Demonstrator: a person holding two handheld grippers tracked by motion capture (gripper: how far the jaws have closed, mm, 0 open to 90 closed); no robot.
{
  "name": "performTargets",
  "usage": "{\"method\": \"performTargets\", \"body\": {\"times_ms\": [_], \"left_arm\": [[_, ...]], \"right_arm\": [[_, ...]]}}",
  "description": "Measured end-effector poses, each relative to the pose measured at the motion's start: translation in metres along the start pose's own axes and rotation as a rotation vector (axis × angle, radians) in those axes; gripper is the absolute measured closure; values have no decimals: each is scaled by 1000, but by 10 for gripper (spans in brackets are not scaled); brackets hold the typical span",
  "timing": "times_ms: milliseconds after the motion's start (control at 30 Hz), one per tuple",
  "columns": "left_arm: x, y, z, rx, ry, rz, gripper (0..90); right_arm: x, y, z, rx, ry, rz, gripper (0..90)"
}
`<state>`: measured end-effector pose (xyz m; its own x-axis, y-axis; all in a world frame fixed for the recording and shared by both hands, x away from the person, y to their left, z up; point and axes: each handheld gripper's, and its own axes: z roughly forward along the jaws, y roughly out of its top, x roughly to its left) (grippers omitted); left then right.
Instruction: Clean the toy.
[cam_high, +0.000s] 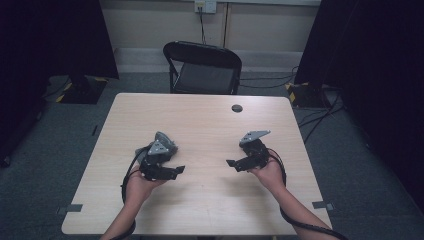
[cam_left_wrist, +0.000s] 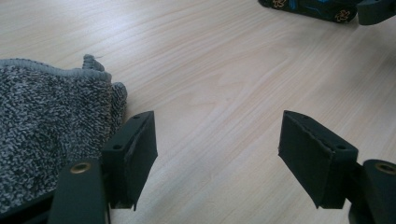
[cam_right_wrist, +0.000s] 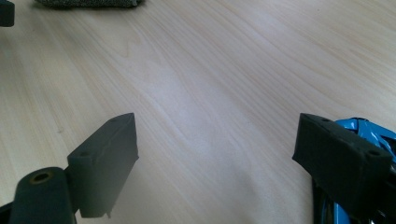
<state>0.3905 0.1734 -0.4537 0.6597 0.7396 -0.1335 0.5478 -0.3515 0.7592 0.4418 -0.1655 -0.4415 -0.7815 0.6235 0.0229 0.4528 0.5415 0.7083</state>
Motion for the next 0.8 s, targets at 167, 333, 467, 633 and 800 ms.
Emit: {"method": "performTargets", "body": {"times_ms": [167, 333, 467, 633, 800], "left_arm": [[-5, -3, 0, 7, -7, 18, 279], [-8, -5, -2, 11, -12, 23, 280], [-9, -9, -4, 9, -18, 17, 281], [-11, -12, -6, 2, -28, 16, 282], [-15, -12, -6, -5, -33, 18, 283]], "right_arm": [[7, -2, 0, -2, 12, -9, 131], [13, -3, 0, 2, 24, -16, 131], [16, -3, -1, -1, 21, -21, 132], [24, -5, 1, 2, 33, -27, 134], [29, -7, 3, 8, 33, -39, 133]]}}
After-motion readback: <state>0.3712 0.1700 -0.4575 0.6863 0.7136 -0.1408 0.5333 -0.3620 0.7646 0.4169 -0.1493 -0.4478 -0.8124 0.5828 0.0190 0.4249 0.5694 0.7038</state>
